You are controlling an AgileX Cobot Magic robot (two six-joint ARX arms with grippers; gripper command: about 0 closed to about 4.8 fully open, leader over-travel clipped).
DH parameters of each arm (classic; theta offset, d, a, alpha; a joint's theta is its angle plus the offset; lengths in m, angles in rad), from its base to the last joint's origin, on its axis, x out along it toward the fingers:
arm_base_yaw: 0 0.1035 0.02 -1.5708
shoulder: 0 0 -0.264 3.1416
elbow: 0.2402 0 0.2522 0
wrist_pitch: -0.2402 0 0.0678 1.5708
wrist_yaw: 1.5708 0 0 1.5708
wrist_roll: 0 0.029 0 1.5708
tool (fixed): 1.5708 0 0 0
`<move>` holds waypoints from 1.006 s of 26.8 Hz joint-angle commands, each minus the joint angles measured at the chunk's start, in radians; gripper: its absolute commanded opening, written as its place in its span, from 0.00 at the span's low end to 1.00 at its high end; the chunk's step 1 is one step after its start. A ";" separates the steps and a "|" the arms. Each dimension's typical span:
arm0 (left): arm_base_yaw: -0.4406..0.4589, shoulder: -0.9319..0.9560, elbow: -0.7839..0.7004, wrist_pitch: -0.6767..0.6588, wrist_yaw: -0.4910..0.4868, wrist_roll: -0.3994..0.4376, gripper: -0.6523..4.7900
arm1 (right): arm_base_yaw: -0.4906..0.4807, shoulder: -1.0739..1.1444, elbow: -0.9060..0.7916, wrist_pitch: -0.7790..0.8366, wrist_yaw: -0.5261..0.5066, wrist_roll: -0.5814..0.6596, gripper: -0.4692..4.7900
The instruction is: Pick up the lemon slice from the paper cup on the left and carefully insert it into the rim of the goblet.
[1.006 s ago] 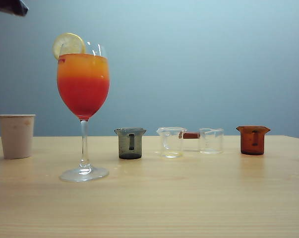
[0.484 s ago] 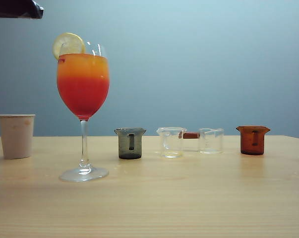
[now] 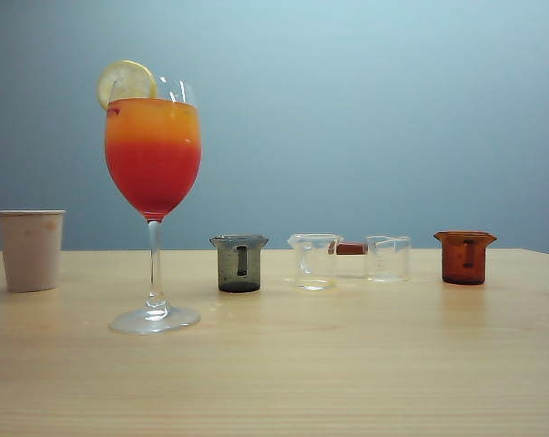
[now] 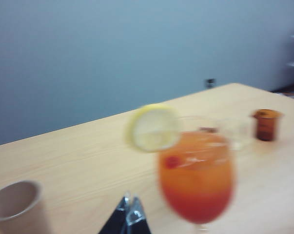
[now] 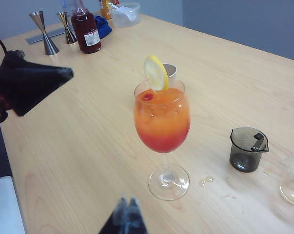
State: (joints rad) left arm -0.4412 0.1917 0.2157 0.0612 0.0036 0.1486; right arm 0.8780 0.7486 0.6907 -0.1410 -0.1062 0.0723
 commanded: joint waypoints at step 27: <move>0.297 -0.189 -0.209 0.045 -0.066 -0.097 0.11 | 0.001 -0.002 0.005 0.010 -0.001 -0.002 0.09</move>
State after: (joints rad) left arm -0.1467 0.0025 0.0036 0.0868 -0.0437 0.0536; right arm 0.8776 0.7490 0.6907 -0.1413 -0.1059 0.0723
